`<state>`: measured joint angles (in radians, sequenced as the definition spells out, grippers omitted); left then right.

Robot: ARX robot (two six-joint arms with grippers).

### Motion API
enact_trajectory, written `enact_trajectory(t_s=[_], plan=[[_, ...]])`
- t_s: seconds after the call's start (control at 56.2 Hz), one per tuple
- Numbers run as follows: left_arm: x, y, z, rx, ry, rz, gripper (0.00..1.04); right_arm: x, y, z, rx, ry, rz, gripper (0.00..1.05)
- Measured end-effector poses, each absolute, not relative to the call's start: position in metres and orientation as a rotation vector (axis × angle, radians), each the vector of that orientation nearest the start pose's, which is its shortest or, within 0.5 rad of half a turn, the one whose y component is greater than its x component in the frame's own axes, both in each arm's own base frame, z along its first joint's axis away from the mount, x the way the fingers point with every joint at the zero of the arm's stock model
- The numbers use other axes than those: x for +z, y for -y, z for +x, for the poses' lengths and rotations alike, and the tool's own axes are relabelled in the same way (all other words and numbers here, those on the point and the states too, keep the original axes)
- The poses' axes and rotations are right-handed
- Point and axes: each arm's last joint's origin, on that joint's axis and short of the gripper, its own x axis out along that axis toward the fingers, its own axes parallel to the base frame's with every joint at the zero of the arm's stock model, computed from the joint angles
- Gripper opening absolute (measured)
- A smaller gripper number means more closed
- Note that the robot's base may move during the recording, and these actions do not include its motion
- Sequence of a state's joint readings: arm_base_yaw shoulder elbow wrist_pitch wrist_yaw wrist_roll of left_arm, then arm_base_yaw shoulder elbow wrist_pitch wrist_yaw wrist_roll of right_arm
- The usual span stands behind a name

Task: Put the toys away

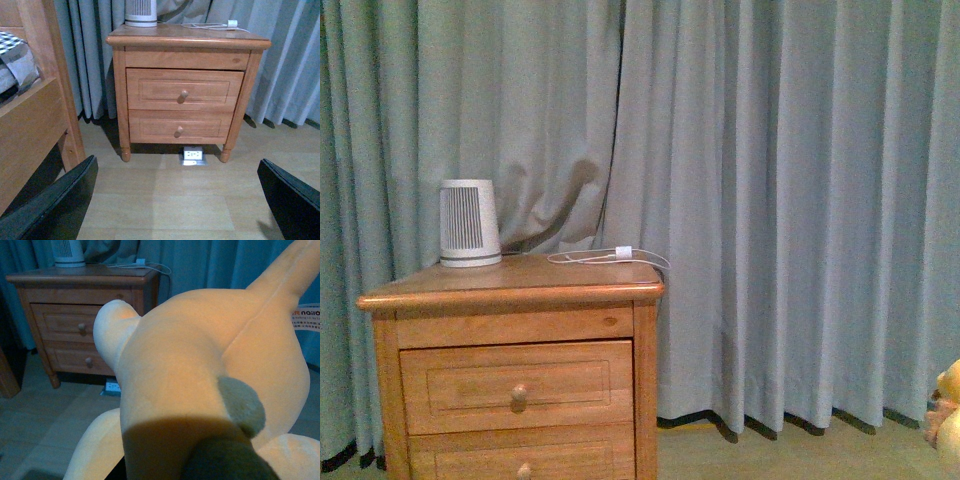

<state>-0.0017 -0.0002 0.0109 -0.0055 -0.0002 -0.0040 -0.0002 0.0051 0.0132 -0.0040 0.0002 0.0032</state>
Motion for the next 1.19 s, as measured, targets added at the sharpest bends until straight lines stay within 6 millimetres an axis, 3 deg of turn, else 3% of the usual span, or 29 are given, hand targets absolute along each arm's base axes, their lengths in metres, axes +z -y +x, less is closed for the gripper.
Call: enact_trajectory(t_s=[1.192], plan=[[0.1667, 0.0000, 0.0970, 0.001, 0.006, -0.004, 0.99, 0.1672, -0.0001, 0.0972, 0.001, 0.004, 0.003, 0.17]])
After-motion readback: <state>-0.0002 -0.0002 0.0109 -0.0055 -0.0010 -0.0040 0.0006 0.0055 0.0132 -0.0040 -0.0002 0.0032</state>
